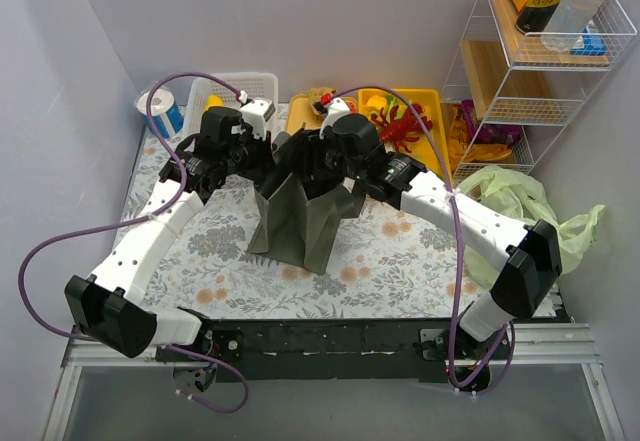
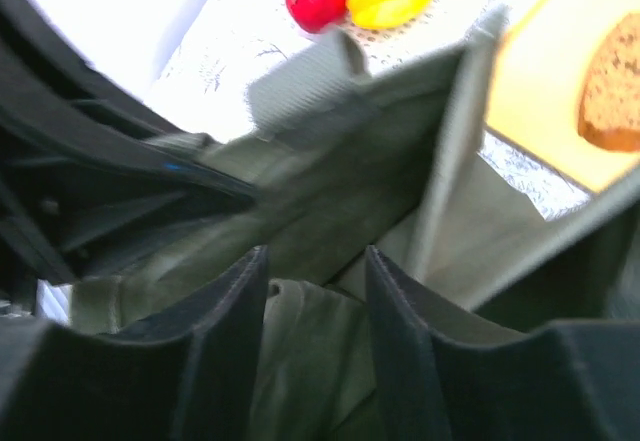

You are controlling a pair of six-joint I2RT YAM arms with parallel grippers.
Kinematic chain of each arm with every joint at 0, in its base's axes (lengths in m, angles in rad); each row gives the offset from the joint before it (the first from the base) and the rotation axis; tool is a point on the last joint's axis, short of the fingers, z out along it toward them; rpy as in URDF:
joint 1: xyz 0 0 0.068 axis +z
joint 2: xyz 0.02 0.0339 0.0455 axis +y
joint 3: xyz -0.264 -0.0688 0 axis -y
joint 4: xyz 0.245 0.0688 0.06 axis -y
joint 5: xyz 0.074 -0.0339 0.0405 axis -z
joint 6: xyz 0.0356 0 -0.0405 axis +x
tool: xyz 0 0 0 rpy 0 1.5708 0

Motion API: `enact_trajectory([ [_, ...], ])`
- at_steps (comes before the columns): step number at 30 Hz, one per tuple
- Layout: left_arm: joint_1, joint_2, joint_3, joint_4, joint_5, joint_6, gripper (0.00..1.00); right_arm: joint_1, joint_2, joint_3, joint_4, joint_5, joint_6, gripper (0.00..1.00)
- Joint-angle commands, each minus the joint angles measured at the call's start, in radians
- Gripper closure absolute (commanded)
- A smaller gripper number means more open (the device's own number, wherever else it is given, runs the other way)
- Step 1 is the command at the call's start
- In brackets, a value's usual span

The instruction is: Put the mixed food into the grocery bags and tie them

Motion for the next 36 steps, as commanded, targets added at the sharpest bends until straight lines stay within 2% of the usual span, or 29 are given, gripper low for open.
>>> enact_trajectory([
  [1, 0.000, -0.083, -0.009, 0.039, -0.021, 0.012, 1.00, -0.046, -0.058, -0.079, 0.041, -0.008, 0.080, 0.47],
  [5, 0.000, -0.109, -0.028, 0.043, -0.033, 0.021, 1.00, -0.082, -0.109, -0.200, 0.091, -0.029, 0.127, 0.41],
  [9, 0.000, -0.132, -0.043, 0.063, 0.011, 0.029, 1.00, -0.122, -0.117, -0.240, 0.102, -0.033, 0.143, 0.39],
  [19, 0.000, -0.171, -0.074, 0.072, 0.003, 0.050, 1.00, -0.206, -0.166, -0.311, 0.128, -0.029, 0.154, 0.28],
  [22, 0.000, -0.175, -0.082, 0.082, 0.007, 0.053, 1.00, -0.215, -0.174, -0.332, 0.159, -0.039, 0.166, 0.24],
  [23, 0.000, -0.175, -0.086, 0.082, 0.002, 0.055, 1.00, -0.218, -0.175, -0.337, 0.165, -0.084, 0.170, 0.23],
  [25, 0.000, -0.174, -0.089, 0.082, -0.007, 0.055, 1.00, -0.220, -0.174, -0.337, 0.164, -0.091, 0.163, 0.23],
  [27, 0.000, -0.171, -0.082, 0.085, 0.022, 0.047, 1.00, -0.214, -0.167, -0.325, 0.156, -0.083, 0.135, 0.27],
  [32, -0.009, -0.126, -0.062, 0.111, 0.115, 0.021, 1.00, -0.134, -0.126, -0.233, 0.058, 0.076, 0.034, 0.33],
  [36, -0.032, -0.117, -0.075, 0.155, 0.164, 0.014, 1.00, -0.050, -0.054, -0.153, 0.012, 0.130, -0.017, 0.39],
])
